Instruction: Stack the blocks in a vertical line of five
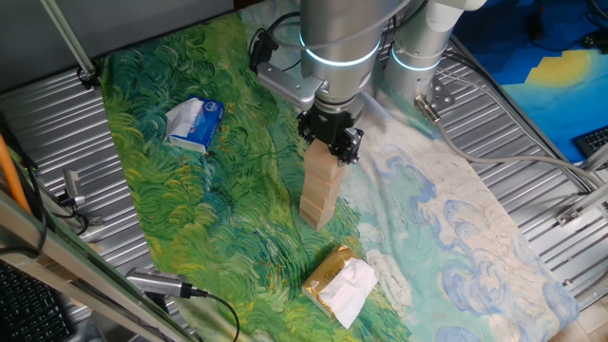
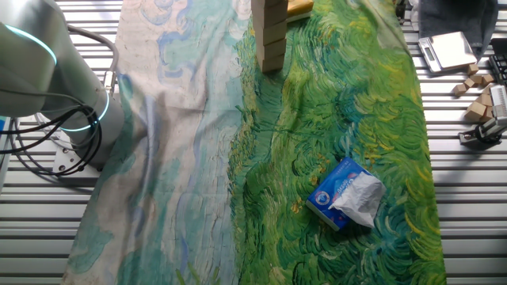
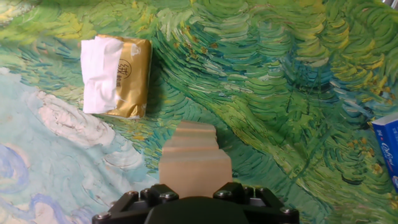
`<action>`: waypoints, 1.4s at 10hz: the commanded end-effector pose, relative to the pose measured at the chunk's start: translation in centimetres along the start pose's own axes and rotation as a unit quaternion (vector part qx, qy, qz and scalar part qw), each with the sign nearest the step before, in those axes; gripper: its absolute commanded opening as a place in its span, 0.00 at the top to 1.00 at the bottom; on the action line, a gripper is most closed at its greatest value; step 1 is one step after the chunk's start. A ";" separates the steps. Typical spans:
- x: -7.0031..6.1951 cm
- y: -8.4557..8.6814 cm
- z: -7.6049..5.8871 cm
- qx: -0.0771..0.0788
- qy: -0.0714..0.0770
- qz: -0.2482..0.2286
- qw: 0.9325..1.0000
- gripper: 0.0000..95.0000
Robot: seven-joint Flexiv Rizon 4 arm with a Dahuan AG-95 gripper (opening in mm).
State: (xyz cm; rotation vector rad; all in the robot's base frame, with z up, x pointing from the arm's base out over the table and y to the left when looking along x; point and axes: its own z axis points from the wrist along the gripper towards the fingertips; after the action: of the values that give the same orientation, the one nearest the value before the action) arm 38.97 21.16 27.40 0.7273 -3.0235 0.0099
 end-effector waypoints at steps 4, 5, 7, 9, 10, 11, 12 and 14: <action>0.0 0.0 0.1 0.003 -0.005 0.000 1.000 1.00; 0.0 0.0 0.1 0.004 -0.010 0.002 1.000 1.00; 0.0 0.0 0.1 0.007 -0.016 0.003 1.000 1.00; 0.0 0.0 0.1 0.008 -0.022 0.005 1.000 1.00; 0.0 0.0 0.1 0.009 -0.025 0.005 1.000 1.00; 0.0 0.0 0.1 0.010 -0.025 0.005 1.000 1.00; -0.1 0.0 0.2 0.010 -0.028 0.005 1.000 1.00; -0.1 0.0 0.2 0.012 -0.032 0.006 0.999 1.00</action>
State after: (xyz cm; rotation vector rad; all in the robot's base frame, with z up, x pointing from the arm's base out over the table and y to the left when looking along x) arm 39.17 21.36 27.17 0.7273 -3.0956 0.0228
